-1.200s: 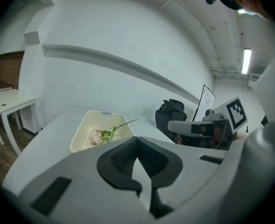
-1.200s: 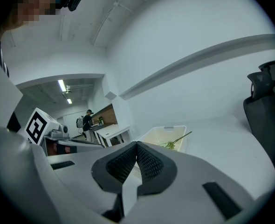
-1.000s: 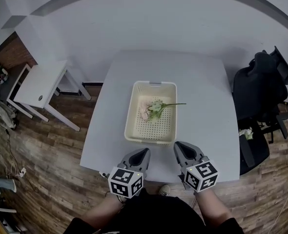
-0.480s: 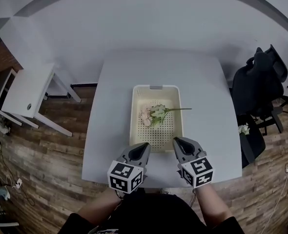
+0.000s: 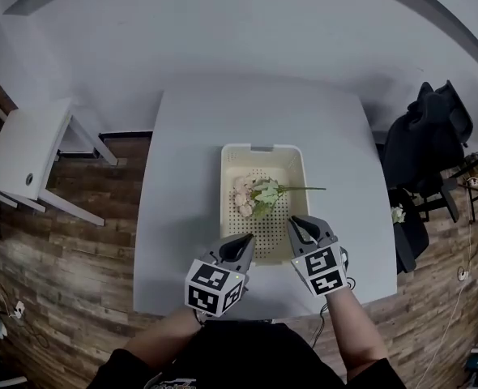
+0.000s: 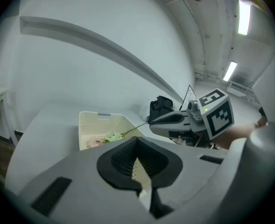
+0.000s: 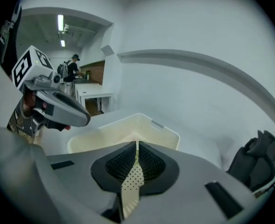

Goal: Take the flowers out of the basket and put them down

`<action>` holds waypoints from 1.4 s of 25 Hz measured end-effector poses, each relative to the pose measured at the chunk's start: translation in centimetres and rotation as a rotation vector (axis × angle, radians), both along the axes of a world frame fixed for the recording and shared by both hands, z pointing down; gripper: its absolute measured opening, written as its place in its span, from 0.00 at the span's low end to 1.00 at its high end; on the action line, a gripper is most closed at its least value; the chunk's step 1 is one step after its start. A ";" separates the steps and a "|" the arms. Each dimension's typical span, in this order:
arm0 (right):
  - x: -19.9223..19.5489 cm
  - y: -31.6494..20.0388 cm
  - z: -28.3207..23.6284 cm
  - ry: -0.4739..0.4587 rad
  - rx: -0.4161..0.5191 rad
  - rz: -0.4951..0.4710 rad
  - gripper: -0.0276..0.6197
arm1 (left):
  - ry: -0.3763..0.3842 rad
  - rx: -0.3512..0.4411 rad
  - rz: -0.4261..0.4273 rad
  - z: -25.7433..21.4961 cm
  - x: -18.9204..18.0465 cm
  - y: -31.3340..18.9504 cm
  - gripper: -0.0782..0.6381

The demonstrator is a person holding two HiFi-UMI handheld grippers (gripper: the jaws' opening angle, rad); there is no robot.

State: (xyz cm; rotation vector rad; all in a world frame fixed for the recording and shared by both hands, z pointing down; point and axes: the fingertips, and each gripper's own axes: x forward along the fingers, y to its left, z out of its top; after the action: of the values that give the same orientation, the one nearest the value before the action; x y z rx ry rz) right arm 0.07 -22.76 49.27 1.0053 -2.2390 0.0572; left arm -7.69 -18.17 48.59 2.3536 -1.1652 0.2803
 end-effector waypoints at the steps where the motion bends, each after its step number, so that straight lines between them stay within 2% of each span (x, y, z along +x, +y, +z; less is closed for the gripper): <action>1: -0.1 -0.6 0.6 0.043 -0.006 -0.003 0.08 | 0.001 -0.002 0.009 0.1 -0.1 -0.4 0.12; 5: -0.3 -2.7 2.7 0.227 -0.004 -0.035 0.09 | 0.015 -0.026 0.027 1.1 -0.3 -2.1 0.12; 7: -0.3 -3.9 3.9 0.366 0.024 -0.074 0.09 | 0.036 -0.055 0.029 1.8 -0.5 -3.1 0.12; 9: -0.3 -4.9 5.5 0.534 0.047 -0.127 0.22 | 0.054 -0.085 0.030 2.5 -0.8 -4.1 0.12; 10: -0.2 -5.3 6.2 0.617 0.061 -0.154 0.24 | 0.057 -0.094 0.031 2.8 -0.9 -4.5 0.12; 14: 0.5 -7.2 9.1 0.891 0.105 -0.233 0.24 | 0.081 -0.126 0.035 4.0 -1.3 -6.0 0.12; 17: 1.2 -8.8 10.9 1.034 0.110 -0.266 0.24 | 0.094 -0.145 0.037 4.8 -1.7 -7.0 0.12; 19: 1.4 -9.7 11.7 1.099 0.109 -0.289 0.24 | 0.121 -0.164 0.044 4.8 -1.9 -7.3 0.12; 22: 1.7 -10.9 12.8 1.176 0.099 -0.319 0.26 | 0.206 -0.192 0.070 3.3 -1.6 -7.4 0.12; 25: 1.8 -11.6 13.8 1.219 0.085 -0.340 0.26 | 0.177 -0.149 0.081 2.9 -1.8 -7.7 0.12; 31: 2.4 -12.2 15.3 1.266 0.025 -0.347 0.25 | 0.195 -0.168 0.072 3.5 -2.5 -7.8 0.12; 35: 1.9 -12.6 14.9 1.244 0.055 -0.340 0.13 | 0.190 -0.170 0.057 3.8 -3.1 -7.7 0.12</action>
State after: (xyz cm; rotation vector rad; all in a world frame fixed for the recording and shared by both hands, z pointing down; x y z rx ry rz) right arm 1.99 -35.37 64.17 0.4203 -1.2031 -0.6122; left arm -10.84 -25.87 52.44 2.2125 -0.9476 0.1637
